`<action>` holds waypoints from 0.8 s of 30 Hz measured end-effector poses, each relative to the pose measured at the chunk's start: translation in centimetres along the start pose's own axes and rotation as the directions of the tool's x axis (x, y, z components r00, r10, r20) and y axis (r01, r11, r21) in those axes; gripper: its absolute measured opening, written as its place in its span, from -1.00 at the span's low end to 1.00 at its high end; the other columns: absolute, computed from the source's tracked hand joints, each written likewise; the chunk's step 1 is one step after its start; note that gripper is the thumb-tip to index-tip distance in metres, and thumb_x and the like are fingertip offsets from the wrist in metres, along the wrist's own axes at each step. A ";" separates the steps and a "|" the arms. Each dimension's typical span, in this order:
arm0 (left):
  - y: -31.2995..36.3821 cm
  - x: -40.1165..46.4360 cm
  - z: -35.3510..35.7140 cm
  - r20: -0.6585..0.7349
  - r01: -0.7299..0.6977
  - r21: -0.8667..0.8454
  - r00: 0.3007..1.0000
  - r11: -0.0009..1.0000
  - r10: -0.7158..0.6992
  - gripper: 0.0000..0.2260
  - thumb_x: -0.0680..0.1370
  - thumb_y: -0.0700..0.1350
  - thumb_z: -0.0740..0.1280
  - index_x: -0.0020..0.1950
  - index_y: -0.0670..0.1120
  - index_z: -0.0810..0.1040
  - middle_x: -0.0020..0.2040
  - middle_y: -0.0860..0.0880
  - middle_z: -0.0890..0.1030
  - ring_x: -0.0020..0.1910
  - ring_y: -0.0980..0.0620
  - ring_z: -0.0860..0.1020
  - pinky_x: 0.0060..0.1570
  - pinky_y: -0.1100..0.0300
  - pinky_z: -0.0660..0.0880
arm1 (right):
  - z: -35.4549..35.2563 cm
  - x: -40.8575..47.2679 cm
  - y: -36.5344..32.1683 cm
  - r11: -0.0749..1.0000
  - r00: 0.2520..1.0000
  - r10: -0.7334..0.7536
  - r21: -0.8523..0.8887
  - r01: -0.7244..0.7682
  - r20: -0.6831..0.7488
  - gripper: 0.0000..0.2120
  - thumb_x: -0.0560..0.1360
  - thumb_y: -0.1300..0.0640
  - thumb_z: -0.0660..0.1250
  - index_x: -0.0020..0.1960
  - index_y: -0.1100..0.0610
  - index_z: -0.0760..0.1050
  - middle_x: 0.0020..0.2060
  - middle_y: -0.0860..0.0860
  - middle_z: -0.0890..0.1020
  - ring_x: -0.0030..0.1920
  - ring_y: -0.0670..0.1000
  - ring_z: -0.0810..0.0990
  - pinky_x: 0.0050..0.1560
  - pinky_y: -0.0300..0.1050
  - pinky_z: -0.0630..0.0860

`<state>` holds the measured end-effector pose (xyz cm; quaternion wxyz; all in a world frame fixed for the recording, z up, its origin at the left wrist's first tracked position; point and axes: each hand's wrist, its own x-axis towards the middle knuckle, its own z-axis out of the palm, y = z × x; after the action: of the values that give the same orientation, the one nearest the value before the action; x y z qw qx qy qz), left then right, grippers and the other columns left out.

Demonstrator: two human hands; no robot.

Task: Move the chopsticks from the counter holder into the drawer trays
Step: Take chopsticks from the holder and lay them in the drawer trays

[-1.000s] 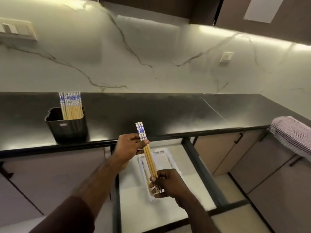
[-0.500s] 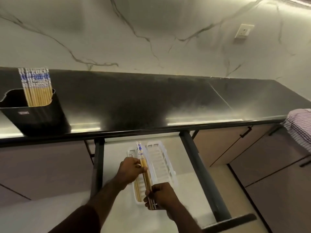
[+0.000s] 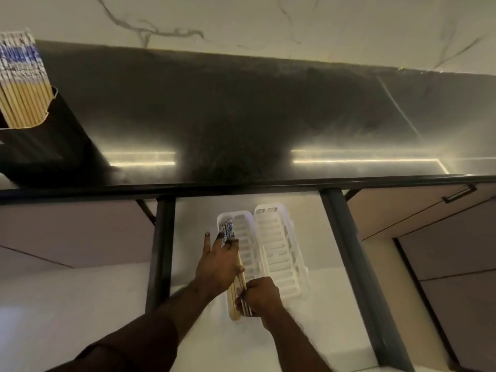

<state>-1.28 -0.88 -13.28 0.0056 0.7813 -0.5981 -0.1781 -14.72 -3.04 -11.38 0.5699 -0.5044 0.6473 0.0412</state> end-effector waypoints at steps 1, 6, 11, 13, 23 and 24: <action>-0.1 0.2 0.3 0.013 -0.015 0.042 1.000 0.999 0.014 -0.32 0.55 0.19 0.23 0.56 -0.04 0.06 0.56 -0.05 0.17 0.56 -0.13 -0.01 0.35 -0.21 -0.42 | 0.1 0.3 0.1 0.999 1.000 -0.008 -0.046 0.008 -0.012 -0.90 0.43 0.27 0.40 -0.21 0.25 0.68 -0.38 0.09 0.70 -0.44 -0.01 0.67 -0.38 -0.18 0.63; 0.4 0.7 1.5 0.018 -0.078 0.092 0.997 0.993 0.077 -0.34 0.55 0.15 0.26 0.55 0.00 0.05 0.56 -0.03 0.18 0.56 -0.13 -0.05 0.19 -0.13 -0.62 | 1.0 1.2 0.7 0.978 0.997 -0.033 -0.206 0.019 -0.067 -0.88 0.43 0.17 0.41 -0.14 0.20 0.69 -0.22 0.11 0.73 -0.18 0.09 0.71 -0.05 -0.04 0.66; 0.6 0.8 1.8 0.033 -0.097 0.134 0.995 0.986 0.093 -0.37 0.57 0.14 0.25 0.55 -0.03 0.08 0.55 -0.05 0.21 0.56 -0.14 -0.01 0.21 -0.10 -0.60 | 1.7 1.6 0.7 0.941 0.994 -0.038 -0.338 0.002 -0.102 -0.83 0.46 0.15 0.36 0.00 0.20 0.62 -0.06 0.10 0.70 -0.03 0.10 0.68 0.07 -0.02 0.61; 0.6 0.7 1.9 0.025 -0.106 0.140 0.994 0.984 0.104 -0.40 0.59 0.11 0.22 0.55 -0.02 0.07 0.56 -0.05 0.20 0.56 -0.13 0.02 0.22 -0.09 -0.58 | 1.9 1.7 0.6 0.897 0.989 -0.076 -0.442 0.013 -0.126 -0.82 0.50 0.12 0.32 0.05 0.19 0.57 -0.02 0.07 0.68 0.02 0.07 0.66 0.06 -0.13 0.57; 1.0 0.8 1.9 0.095 -0.131 0.258 0.989 0.957 0.110 -0.46 0.62 0.10 0.17 0.53 -0.10 0.18 0.56 -0.09 0.19 0.56 -0.15 -0.05 0.35 -0.15 -0.44 | 2.8 1.1 1.0 0.748 0.923 -0.350 -0.641 0.173 -0.160 -0.65 0.61 0.02 0.24 0.36 0.08 0.37 0.16 0.02 0.61 0.14 0.01 0.62 0.15 -0.12 0.53; 1.0 0.8 1.9 0.092 -0.136 0.259 0.989 0.956 0.116 -0.47 0.62 0.10 0.17 0.53 -0.10 0.18 0.56 -0.09 0.20 0.56 -0.14 -0.03 0.33 -0.14 -0.45 | 2.8 1.0 1.1 0.737 0.915 -0.373 -0.648 0.192 -0.153 -0.62 0.61 -0.01 0.23 0.38 0.07 0.34 0.19 0.00 0.60 0.15 0.00 0.61 0.18 -0.13 0.52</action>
<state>-2.60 -1.48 -15.06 -0.1102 0.7281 -0.6648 -0.1257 -13.39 -1.34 -13.73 0.2769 -0.7570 0.5843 0.0941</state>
